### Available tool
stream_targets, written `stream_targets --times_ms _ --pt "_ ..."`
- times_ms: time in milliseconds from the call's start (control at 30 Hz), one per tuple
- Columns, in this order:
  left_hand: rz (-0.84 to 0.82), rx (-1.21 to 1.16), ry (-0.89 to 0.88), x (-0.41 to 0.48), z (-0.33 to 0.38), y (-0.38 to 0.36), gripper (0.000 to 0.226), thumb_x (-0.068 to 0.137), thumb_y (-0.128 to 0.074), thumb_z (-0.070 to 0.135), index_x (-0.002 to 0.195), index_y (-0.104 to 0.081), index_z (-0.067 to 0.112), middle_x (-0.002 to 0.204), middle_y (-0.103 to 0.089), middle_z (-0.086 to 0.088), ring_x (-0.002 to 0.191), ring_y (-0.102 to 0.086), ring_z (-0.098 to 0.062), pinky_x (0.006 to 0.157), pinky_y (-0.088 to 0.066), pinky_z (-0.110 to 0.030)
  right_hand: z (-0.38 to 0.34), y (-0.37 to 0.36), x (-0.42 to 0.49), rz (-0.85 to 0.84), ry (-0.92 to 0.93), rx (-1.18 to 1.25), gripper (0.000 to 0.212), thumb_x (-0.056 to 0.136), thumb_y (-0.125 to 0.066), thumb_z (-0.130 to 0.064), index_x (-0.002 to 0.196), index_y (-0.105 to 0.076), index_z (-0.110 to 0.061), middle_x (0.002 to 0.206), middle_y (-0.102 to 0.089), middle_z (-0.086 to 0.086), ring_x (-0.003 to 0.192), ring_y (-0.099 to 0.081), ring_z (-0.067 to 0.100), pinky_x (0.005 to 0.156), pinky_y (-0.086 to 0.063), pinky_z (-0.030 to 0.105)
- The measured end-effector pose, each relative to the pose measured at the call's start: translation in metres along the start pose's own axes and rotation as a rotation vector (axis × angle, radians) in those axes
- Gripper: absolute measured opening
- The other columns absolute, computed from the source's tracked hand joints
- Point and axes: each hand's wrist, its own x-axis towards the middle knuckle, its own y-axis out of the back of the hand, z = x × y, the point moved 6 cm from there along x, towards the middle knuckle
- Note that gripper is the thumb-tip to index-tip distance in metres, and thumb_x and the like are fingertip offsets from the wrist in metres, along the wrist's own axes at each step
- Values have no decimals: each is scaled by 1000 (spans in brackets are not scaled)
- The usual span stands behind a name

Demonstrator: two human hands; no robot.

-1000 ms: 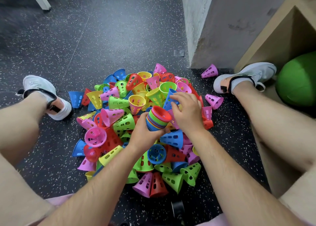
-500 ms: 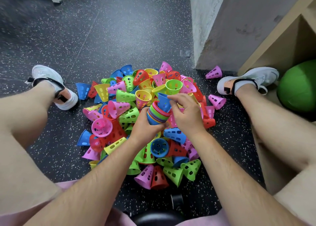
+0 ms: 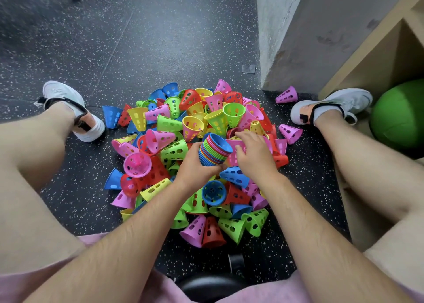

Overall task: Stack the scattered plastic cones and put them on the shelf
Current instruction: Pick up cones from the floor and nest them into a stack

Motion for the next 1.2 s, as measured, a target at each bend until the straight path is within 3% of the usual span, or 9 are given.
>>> stream_targets --times_ms 200,333,467,667,800,1000,1200 --pt "-10 16 11 -4 -4 3 64 72 -95 28 120 -53 25 103 -68 1 86 -71 -13 65 -53 -19 3 -15 0 -28 -5 -64 39 100 -51 -17 138 -55 -9 136 -54 5 132 -38 23 113 -33 41" --pt "-19 32 25 -5 -12 8 65 71 -95 29 121 -53 25 103 -68 1 87 -72 -14 68 -57 -24 2 -14 2 43 22 -74 19 99 -53 -17 112 -66 -11 112 -59 2 113 -46 23 98 -42 41" --pt "-15 49 40 -7 -21 12 65 70 -96 32 119 -54 25 103 -68 1 88 -72 -16 77 -61 -34 -1 -1 2 167 32 51 18 101 -53 -20 108 -67 -9 111 -58 5 105 -51 25 91 -43 35" --pt "-2 16 59 -8 -17 12 65 72 -95 27 122 -54 22 100 -67 2 83 -68 -11 66 -51 -19 -12 21 -5 322 111 166 17 101 -54 -17 110 -66 -9 112 -61 5 105 -55 19 86 -37 19" --pt "-1 11 61 -9 -16 12 65 71 -95 27 121 -54 23 102 -67 1 86 -70 -14 68 -54 -21 -18 30 -9 404 133 221 16 101 -55 -17 108 -67 -8 109 -62 4 100 -57 16 85 -35 9" --pt "10 33 48 -10 -12 16 68 69 -96 24 120 -52 18 102 -67 -2 84 -70 -14 64 -54 -17 -33 16 -16 244 151 327 14 99 -58 -22 107 -67 -16 104 -59 -4 95 -59 12 86 -52 35" --pt "21 42 -16 -11 -9 18 78 67 -97 20 128 -49 20 108 -67 2 87 -71 -7 76 -60 -27 -46 -5 -33 30 142 456 22 95 -55 -25 116 -61 -21 115 -58 -6 106 -63 9 91 -55 31"
